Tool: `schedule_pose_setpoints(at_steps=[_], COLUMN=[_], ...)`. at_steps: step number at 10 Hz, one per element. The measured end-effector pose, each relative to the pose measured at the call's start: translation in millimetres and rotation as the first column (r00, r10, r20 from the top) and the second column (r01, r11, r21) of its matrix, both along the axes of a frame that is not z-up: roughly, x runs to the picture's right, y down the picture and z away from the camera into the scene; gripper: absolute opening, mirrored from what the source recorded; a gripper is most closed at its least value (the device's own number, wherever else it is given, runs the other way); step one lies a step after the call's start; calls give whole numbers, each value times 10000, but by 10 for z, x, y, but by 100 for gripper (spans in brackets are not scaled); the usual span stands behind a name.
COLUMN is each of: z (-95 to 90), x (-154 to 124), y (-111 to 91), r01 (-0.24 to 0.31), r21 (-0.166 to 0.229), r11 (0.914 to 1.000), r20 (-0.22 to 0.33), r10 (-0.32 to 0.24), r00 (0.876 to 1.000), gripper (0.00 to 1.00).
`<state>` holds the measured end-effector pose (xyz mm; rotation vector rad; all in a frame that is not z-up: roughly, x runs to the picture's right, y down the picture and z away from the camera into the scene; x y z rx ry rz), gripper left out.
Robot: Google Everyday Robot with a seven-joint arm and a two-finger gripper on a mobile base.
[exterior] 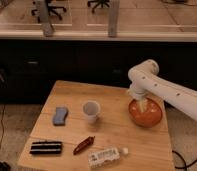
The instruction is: Move the arm in a circular motion
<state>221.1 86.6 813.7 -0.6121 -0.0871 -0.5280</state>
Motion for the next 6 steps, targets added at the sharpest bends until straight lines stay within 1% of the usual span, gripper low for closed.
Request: schedule_pose_setpoints(at_steps=[2,5,6], z=[23,23,42], x=[-51,6,-20], y=[-29,-17,-31], r01=[122,185,233], r21=[-18,-58,-30], r11=[9999,9998,9997], r20=[47,42,98], r10=[-122,-185,-232], r00=[9999,9998,9997], gripper=[80,80,80])
